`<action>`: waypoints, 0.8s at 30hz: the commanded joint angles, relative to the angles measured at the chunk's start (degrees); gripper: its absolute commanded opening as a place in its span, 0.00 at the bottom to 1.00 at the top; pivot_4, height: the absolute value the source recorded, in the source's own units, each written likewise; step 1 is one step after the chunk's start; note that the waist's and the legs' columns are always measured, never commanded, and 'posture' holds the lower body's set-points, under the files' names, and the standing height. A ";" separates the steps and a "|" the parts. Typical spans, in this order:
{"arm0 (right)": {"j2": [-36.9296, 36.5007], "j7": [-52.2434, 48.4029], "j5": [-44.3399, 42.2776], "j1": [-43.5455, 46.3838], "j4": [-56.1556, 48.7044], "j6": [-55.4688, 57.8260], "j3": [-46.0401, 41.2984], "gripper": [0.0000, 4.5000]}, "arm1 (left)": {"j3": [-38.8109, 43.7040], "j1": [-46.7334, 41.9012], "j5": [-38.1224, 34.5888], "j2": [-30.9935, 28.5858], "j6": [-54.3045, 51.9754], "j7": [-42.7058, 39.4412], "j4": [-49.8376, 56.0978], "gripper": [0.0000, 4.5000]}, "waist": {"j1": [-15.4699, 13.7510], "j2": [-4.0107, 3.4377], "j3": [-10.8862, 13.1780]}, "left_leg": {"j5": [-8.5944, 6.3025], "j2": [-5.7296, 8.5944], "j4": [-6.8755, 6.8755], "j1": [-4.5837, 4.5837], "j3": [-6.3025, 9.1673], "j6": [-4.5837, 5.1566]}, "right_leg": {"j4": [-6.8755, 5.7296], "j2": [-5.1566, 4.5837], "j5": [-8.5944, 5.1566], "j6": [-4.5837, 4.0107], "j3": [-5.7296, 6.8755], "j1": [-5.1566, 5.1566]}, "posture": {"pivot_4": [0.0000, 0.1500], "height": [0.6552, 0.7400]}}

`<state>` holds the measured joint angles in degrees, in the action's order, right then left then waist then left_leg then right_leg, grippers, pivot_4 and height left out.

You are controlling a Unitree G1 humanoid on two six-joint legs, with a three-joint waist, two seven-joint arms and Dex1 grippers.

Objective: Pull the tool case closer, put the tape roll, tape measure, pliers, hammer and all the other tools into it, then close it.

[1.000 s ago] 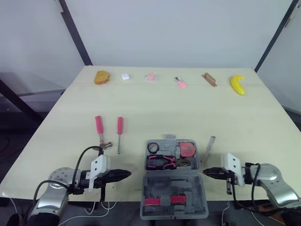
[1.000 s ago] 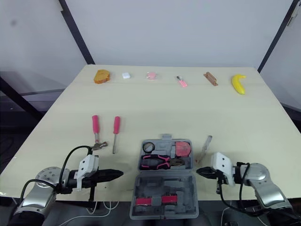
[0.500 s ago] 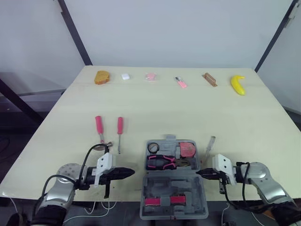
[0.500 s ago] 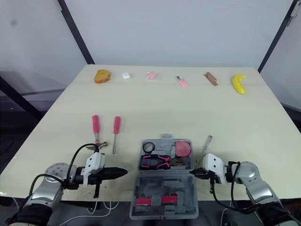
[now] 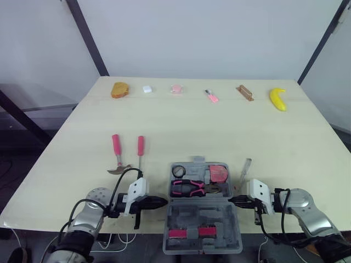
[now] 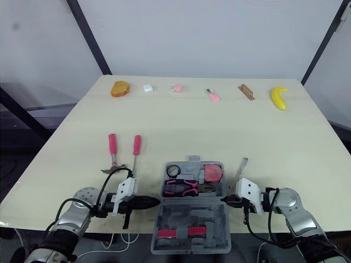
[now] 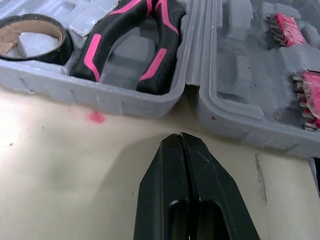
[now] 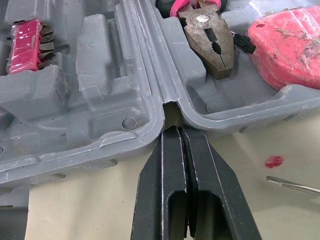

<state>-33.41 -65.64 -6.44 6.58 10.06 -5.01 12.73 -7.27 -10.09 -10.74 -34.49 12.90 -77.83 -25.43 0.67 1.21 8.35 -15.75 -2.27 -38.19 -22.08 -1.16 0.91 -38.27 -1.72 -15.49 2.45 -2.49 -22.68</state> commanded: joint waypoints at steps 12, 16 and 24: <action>0.59 1.36 -0.93 0.57 -2.27 0.27 -0.25 0.00 | -2.19 -2.63 0.67 2.73 -0.53 -0.04 -0.60 0.00 | -0.09 0.00 0.00 | 0.00 0.02 -0.11 0.00 0.01 0.00 | -0.15 0.00 0.00 0.00 -0.01 0.00 | 1.00 1.00; 0.55 1.41 -1.12 0.65 -2.58 0.67 -0.42 0.00 | -1.42 -2.90 0.15 2.58 -1.12 0.30 -0.25 0.00 | -0.10 0.00 0.00 | 0.00 0.03 -0.12 0.00 0.02 0.00 | -0.18 0.00 0.00 0.00 -0.01 0.00 | 1.00 1.00; 1.82 3.89 0.05 2.50 -0.91 -1.08 -0.81 0.00 | 0.54 -5.99 -0.86 2.74 -1.44 1.40 -3.99 0.00 | 0.00 -0.01 0.01 | 0.00 0.04 -0.14 0.01 0.02 0.00 | -0.28 0.03 0.00 0.00 0.01 -0.01 | 1.00 1.00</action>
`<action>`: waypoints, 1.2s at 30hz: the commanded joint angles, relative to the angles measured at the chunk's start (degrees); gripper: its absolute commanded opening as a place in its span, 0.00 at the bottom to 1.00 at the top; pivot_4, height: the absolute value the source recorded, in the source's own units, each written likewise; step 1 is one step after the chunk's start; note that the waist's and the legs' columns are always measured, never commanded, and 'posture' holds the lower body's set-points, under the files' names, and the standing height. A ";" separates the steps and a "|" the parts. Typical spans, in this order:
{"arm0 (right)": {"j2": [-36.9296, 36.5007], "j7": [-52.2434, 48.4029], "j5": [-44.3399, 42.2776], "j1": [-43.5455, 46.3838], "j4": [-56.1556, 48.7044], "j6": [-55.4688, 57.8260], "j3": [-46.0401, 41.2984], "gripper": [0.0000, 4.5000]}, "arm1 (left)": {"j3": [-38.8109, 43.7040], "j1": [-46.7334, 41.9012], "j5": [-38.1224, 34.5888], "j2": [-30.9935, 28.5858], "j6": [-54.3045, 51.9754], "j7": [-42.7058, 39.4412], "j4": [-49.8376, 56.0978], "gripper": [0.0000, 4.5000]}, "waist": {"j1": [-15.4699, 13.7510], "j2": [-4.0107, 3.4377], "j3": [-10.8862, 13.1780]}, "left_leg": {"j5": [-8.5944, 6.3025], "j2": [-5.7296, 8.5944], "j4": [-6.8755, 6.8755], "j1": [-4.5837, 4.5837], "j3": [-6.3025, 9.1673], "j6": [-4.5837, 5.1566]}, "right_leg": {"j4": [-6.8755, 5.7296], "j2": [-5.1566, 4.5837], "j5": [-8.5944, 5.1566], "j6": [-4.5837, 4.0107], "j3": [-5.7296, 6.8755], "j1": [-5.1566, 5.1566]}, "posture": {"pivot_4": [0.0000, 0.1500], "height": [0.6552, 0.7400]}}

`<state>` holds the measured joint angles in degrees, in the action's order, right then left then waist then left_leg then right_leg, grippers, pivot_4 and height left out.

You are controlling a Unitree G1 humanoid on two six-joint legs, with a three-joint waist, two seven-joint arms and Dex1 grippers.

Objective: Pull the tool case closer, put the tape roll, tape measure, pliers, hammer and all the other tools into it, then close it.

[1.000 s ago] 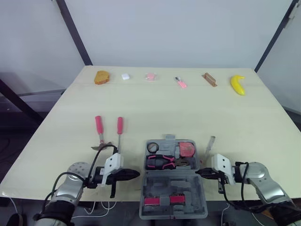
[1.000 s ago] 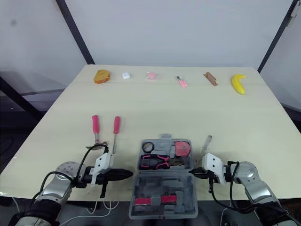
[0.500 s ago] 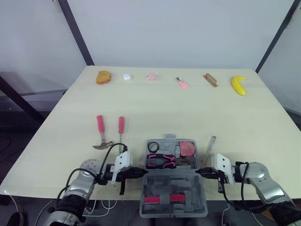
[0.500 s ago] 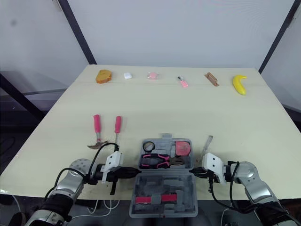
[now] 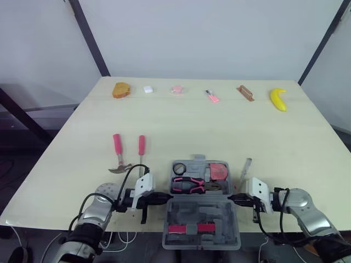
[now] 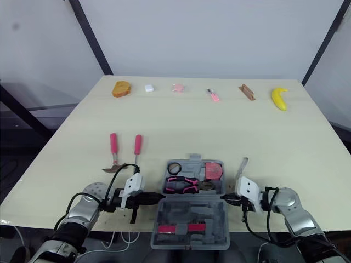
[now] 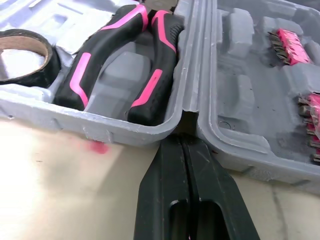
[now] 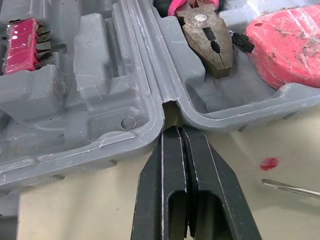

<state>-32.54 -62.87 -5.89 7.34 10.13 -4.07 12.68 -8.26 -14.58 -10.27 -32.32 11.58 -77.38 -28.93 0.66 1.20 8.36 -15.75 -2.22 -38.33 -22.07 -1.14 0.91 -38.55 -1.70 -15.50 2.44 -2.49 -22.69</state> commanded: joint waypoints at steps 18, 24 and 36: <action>3.95 6.45 2.44 7.01 5.97 -4.93 -0.52 0.00 | 1.13 -9.96 1.41 3.32 2.18 0.90 -10.89 0.00 | 0.06 0.00 0.02 | 0.00 0.01 -0.03 -0.05 -0.02 0.00 | -0.05 0.04 0.00 0.00 0.02 -0.01 | 1.00 1.00; 5.17 8.04 3.19 8.51 7.75 -5.61 -0.61 0.00 | 0.81 -11.89 2.16 4.75 2.63 1.37 -12.96 0.00 | 0.04 0.00 0.02 | 0.00 0.02 -0.04 -0.04 -0.02 0.00 | -0.09 0.04 0.00 0.00 0.02 -0.01 | 1.00 1.00; 6.09 8.40 3.85 9.22 8.34 -5.94 -0.77 0.00 | 2.04 -14.29 2.78 5.93 2.81 2.78 -15.65 0.00 | 0.04 0.00 0.02 | 0.00 0.03 -0.05 -0.07 -0.01 0.00 | -0.09 0.03 0.00 0.00 0.04 -0.01 | 1.00 1.00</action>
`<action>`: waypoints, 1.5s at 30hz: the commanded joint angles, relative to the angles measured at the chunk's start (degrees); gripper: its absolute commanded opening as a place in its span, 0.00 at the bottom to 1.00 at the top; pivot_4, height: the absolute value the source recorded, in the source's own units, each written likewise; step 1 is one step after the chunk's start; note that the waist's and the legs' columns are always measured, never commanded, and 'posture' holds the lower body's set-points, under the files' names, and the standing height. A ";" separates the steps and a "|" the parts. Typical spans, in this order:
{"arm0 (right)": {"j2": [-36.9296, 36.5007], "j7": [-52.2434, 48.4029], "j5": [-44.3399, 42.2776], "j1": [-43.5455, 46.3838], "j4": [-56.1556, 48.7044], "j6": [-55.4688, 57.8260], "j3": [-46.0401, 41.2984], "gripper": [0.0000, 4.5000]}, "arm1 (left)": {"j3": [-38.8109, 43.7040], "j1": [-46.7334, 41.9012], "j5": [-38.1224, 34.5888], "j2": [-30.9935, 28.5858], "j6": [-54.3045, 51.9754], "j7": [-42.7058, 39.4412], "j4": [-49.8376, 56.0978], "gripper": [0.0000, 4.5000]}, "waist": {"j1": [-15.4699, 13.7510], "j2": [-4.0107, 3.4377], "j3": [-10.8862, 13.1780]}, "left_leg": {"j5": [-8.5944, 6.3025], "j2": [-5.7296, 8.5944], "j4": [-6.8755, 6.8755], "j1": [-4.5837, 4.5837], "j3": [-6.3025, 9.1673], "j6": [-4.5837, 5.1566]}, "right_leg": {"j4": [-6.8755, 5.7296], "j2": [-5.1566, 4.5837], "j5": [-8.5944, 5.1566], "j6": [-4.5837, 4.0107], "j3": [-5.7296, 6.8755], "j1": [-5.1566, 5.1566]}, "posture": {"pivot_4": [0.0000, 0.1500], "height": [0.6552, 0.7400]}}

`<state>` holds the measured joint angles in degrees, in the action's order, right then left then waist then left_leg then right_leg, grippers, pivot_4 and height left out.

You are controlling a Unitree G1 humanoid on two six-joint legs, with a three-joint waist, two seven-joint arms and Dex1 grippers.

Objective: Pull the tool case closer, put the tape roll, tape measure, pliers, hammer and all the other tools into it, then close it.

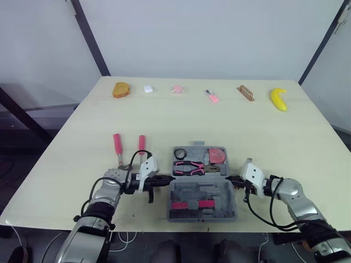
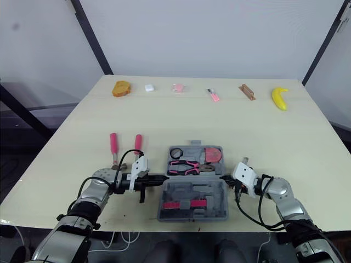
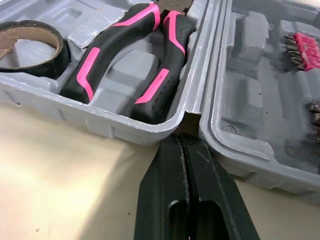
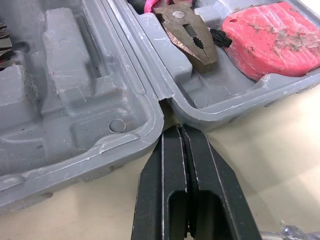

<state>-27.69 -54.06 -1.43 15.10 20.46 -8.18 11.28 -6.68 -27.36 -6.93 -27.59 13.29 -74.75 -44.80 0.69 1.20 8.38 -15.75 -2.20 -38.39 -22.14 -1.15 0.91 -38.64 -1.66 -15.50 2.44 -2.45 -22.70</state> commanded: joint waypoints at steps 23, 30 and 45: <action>2.26 -0.02 -0.33 2.34 -1.37 -2.08 0.21 0.00 | 1.32 0.30 -0.11 0.59 1.05 0.02 0.57 0.00 | 0.26 -0.01 0.01 | 0.00 -0.01 0.01 0.02 0.01 0.00 | -0.02 0.02 0.00 -0.01 -0.01 -0.01 | 1.00 1.00; 2.22 1.05 0.39 2.60 -0.64 -2.98 -0.11 0.00 | 0.87 0.32 0.02 1.45 0.86 -0.05 0.84 0.00 | 0.17 -0.02 0.01 | 0.00 -0.01 0.01 0.02 0.01 0.00 | -0.02 0.02 0.00 0.00 -0.01 -0.01 | 1.00 1.00; 3.37 1.50 0.51 3.16 0.26 -4.44 0.00 0.00 | 0.53 0.02 0.40 1.58 0.83 -0.55 0.39 0.00 | 0.13 -0.03 0.02 | 0.00 -0.01 0.01 0.02 0.01 0.00 | -0.02 0.01 0.00 0.00 -0.01 -0.01 | 1.00 1.00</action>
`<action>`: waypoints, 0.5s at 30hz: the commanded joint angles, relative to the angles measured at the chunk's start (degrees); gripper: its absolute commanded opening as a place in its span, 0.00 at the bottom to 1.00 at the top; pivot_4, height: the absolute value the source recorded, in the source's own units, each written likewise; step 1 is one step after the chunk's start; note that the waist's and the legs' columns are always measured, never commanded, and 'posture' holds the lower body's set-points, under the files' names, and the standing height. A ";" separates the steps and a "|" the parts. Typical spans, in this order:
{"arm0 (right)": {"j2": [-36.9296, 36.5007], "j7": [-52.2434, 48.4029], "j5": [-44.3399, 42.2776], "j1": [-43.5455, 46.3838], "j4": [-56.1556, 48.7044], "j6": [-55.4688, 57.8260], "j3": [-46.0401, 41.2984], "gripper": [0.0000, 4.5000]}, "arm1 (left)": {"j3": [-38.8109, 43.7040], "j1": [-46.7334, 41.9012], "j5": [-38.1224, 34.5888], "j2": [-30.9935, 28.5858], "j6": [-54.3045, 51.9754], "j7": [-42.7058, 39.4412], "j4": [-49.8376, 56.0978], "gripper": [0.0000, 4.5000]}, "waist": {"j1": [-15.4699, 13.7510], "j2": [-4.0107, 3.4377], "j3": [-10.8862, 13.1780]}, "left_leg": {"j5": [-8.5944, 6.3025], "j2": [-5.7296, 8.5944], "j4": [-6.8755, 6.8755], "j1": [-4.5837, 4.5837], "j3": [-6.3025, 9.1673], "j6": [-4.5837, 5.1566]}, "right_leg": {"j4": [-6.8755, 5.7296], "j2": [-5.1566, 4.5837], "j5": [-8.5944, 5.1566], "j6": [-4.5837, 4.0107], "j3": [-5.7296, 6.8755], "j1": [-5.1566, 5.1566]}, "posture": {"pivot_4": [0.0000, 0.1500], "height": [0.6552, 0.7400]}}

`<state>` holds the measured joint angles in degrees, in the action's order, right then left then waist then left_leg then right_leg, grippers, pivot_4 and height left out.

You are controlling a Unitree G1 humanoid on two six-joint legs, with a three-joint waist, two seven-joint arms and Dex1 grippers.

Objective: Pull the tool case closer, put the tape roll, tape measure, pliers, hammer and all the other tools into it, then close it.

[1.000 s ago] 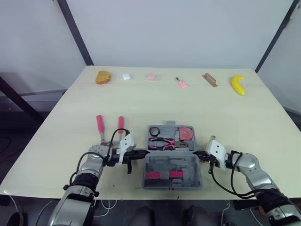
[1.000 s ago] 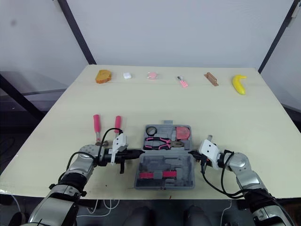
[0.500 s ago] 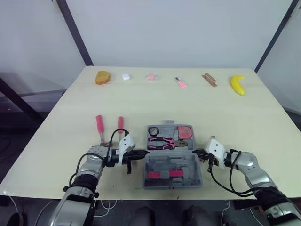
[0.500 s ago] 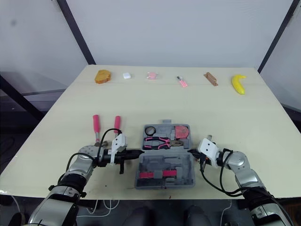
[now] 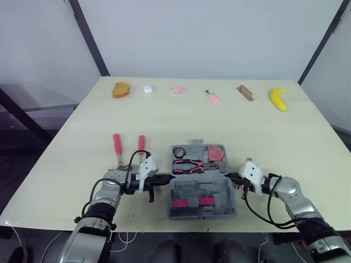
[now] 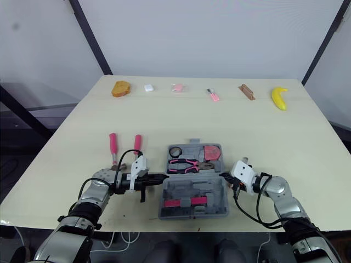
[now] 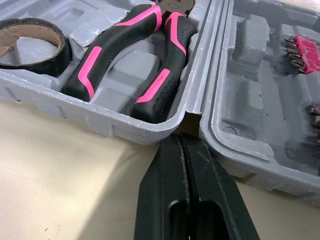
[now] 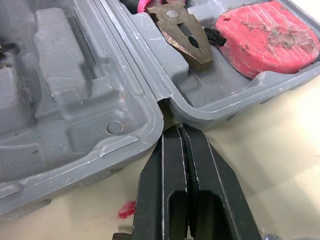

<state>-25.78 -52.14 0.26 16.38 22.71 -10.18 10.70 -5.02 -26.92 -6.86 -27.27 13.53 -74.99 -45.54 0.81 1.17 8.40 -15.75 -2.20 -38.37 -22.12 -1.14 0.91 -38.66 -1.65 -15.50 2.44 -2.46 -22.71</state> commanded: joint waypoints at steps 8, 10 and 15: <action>1.93 -0.47 -1.44 2.07 -1.38 -4.14 0.34 0.00 | -0.99 -0.38 0.40 0.97 0.61 -0.39 0.87 0.00 | 0.03 -0.01 0.01 | 0.00 0.00 0.00 0.00 0.00 0.00 | 0.00 0.00 0.00 0.00 0.00 0.00 | 1.00 1.00; 1.89 -0.46 -1.25 2.31 -1.23 -3.93 0.38 0.00 | -1.00 -0.33 0.40 0.94 0.56 -0.46 0.90 0.00 | 0.04 -0.02 0.01 | 0.00 0.00 0.00 0.00 0.00 0.00 | 0.00 0.00 0.00 0.00 0.00 0.00 | 1.00 1.00; 1.81 -1.04 -0.78 2.10 -0.89 -2.56 0.96 0.00 | -1.05 -0.41 0.41 0.95 0.64 -0.61 0.73 0.00 | 0.03 -0.04 0.02 | 0.00 0.00 0.00 0.00 0.00 0.00 | 0.00 0.00 0.00 0.00 0.00 0.00 | 1.00 1.00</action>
<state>-25.35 -52.23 0.50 16.75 23.80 -11.53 10.51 -5.02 -26.92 -6.82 -27.41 13.52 -75.25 -45.55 0.85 1.14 8.42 -15.75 -2.21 -38.37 -22.12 -1.14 0.91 -38.66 -1.65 -15.50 2.43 -2.46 -22.71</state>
